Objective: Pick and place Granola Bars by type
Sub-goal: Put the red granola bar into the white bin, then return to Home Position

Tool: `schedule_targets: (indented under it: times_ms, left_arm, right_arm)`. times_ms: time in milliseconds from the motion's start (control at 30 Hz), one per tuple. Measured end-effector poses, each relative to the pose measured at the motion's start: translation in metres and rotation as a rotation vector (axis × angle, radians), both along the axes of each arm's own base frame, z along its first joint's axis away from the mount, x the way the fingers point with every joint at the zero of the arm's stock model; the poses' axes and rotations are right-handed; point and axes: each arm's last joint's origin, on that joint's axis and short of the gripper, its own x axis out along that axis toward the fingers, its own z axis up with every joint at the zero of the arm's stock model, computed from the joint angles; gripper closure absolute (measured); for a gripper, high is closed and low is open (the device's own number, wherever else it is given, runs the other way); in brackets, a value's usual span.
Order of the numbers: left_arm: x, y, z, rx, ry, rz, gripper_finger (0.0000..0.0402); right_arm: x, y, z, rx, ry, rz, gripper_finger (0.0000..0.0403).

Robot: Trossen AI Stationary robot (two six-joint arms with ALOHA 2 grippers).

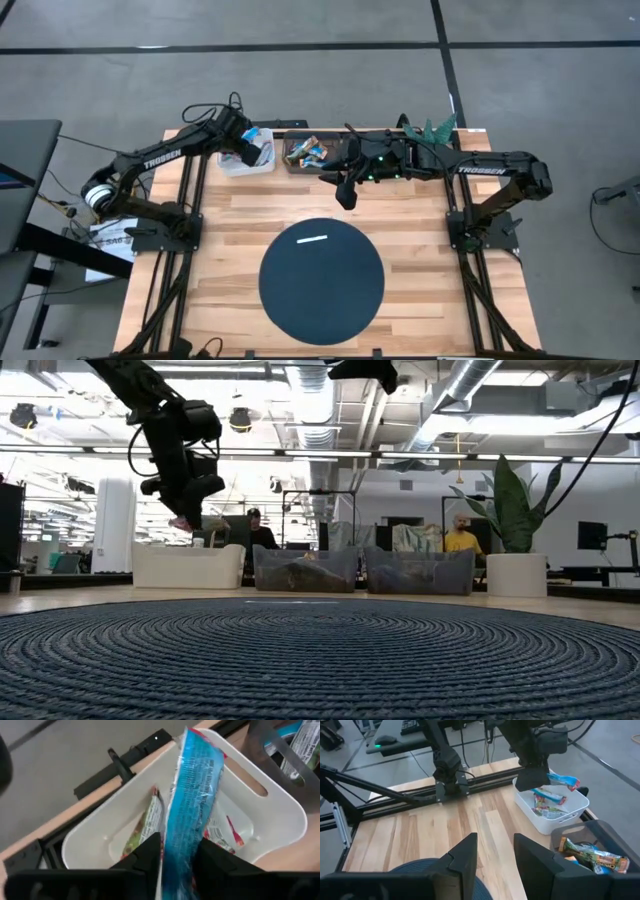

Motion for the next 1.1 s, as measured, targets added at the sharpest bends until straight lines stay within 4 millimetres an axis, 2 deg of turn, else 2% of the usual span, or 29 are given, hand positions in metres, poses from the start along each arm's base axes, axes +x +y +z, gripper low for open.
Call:
schedule_targets:
  times_ms: [300, 433, 633, 833, 1100]
  left_arm:
    - [0.001, 0.001, 0.001, 0.014, -0.022, 0.01, 0.0224]
    - [0.004, -0.003, 0.004, -0.018, -0.085, 0.001, 0.0212]
    - [0.008, -0.024, 0.029, 0.037, -0.226, -0.029, 0.0211]
    - [0.003, -0.057, 0.067, 0.141, -0.439, -0.099, 0.021]
    - [-0.018, -0.095, 0.102, 0.17, -0.685, -0.138, 0.021]
  right_arm:
    - [-0.001, 0.003, 0.0, 0.042, 0.008, 0.081, 0.0282]
    - [-0.01, 0.009, 0.0, 0.053, 0.062, 0.116, 0.0282]
    - [-0.037, 0.031, 0.001, 0.015, 0.099, 0.203, 0.0282]
    - [-0.074, 0.044, -0.034, 0.094, -0.043, 0.206, 0.0282]
    - [-0.121, 0.052, -0.077, 0.23, -0.45, 0.233, 0.0282]
